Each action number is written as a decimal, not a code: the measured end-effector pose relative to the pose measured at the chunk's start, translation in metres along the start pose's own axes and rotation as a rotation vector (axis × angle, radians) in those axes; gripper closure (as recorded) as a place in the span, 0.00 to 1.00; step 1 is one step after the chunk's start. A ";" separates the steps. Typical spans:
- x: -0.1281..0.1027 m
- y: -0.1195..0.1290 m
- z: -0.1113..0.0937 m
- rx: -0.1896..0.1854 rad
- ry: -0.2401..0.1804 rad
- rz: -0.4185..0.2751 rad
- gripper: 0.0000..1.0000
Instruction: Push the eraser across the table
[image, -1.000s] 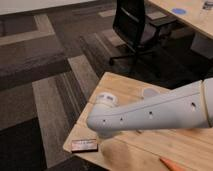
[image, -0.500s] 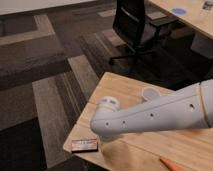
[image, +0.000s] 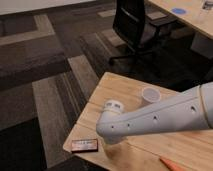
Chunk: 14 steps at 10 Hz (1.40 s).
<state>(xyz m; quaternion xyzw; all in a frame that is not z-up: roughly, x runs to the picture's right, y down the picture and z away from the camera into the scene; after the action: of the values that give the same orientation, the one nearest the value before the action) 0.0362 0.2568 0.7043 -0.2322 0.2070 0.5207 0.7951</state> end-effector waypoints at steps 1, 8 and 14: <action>-0.002 0.003 0.002 0.001 0.001 -0.013 0.35; -0.101 0.149 -0.029 -0.021 -0.163 -0.472 0.35; -0.111 0.163 -0.053 -0.185 -0.201 -0.494 0.35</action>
<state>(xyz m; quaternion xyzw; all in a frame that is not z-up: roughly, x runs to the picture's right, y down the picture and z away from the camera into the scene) -0.1601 0.2013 0.6998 -0.2944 0.0159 0.3483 0.8898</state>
